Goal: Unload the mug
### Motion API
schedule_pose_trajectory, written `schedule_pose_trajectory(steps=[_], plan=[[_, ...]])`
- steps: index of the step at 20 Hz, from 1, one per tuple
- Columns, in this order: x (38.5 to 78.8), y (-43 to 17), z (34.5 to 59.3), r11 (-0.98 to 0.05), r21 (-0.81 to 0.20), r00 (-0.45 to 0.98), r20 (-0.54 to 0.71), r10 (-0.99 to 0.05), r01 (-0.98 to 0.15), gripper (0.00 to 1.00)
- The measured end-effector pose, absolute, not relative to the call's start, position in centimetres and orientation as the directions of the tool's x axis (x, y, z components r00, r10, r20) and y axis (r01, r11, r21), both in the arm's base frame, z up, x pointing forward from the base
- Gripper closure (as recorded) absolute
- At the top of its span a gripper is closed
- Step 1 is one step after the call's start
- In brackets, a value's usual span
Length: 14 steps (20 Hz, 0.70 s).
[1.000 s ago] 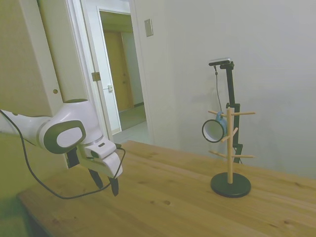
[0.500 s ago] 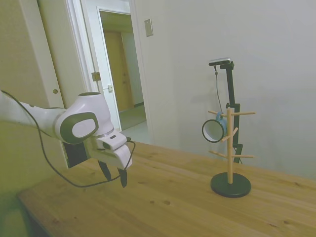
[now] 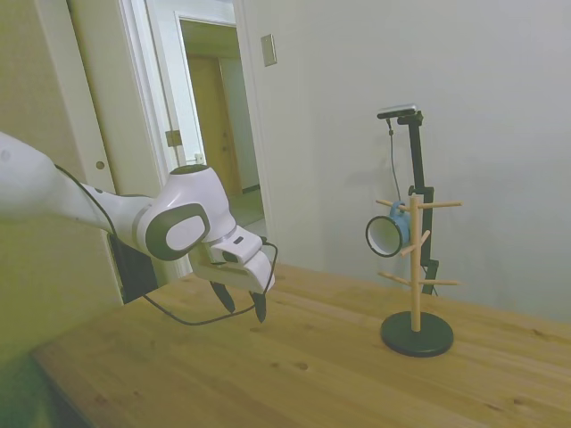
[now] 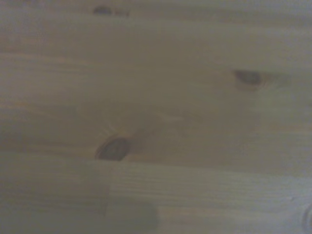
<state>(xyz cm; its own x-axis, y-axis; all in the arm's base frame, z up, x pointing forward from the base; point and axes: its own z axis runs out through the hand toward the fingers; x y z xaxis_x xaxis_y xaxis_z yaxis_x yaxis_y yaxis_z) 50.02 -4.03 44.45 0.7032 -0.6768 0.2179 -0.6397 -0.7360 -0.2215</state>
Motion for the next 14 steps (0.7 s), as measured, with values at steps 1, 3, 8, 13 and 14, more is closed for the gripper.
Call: schedule_pose_trajectory(steps=[1,3,8,13,14], plan=[[49.8,-4.4,44.7,-0.737,-0.249,0.690,0.260,-0.676,-0.629,0.00],[49.6,-5.1,45.0,-0.734,-0.292,0.657,0.327,-0.680,-0.614,0.00],[49.7,-7.8,46.3,-0.708,-0.406,0.538,0.463,-0.705,-0.578,0.00],[49.2,-10.1,48.6,-0.685,-0.488,0.452,0.518,-0.726,-0.541,0.00],[49.1,-10.5,49.3,-0.682,-0.501,0.438,0.527,-0.729,-0.533,0.00]])
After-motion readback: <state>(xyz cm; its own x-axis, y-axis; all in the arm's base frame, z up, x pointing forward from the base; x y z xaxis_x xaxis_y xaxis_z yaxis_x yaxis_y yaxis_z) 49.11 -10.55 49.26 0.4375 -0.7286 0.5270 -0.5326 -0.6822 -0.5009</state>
